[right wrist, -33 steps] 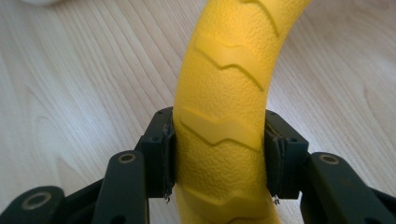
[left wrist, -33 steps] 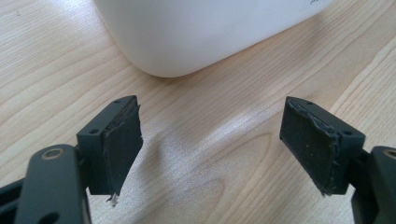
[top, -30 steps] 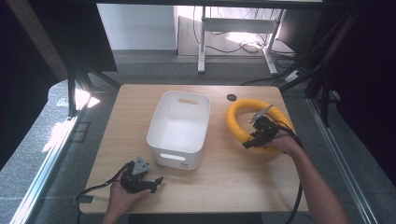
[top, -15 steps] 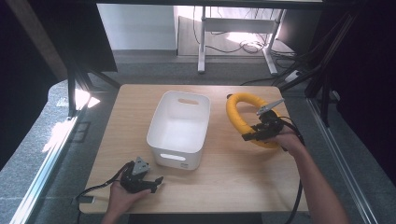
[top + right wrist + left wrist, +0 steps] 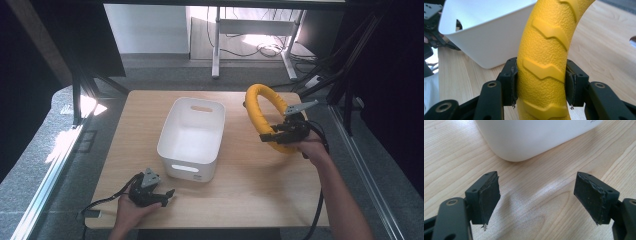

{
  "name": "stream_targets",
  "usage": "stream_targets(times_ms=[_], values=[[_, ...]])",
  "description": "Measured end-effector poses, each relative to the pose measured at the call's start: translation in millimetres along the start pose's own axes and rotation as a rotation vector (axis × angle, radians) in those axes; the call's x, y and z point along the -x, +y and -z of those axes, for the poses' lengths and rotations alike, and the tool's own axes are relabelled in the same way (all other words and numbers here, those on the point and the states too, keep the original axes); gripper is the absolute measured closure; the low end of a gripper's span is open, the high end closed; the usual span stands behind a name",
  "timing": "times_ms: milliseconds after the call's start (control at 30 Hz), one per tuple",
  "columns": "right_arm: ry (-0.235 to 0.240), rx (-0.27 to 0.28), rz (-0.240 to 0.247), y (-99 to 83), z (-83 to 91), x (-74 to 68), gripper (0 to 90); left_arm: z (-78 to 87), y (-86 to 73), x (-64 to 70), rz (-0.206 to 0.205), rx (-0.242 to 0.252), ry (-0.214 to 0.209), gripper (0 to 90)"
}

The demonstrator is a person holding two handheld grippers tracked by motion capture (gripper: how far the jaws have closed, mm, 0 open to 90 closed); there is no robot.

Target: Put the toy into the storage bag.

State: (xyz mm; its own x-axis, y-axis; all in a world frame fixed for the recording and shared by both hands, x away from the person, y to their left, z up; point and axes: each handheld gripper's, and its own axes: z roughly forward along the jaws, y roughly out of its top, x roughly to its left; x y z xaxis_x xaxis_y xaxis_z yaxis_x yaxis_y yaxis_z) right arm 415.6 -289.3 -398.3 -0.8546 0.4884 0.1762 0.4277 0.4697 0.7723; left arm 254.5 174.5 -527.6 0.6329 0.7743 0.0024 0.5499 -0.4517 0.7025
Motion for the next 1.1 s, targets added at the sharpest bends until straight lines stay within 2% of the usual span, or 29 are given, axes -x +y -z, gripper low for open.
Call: stream_targets(times_ms=[367,1100], values=[[0.036,0.07,0.026,6.1,3.9,-15.7,51.8,0.1,0.1,-0.2,-0.002,-0.001,-0.001,21.0],[0.095,0.171,0.027,14.1,2.3,-27.7,51.7,-0.3,-0.2,0.2,-0.002,0.001,-0.003,21.0]])
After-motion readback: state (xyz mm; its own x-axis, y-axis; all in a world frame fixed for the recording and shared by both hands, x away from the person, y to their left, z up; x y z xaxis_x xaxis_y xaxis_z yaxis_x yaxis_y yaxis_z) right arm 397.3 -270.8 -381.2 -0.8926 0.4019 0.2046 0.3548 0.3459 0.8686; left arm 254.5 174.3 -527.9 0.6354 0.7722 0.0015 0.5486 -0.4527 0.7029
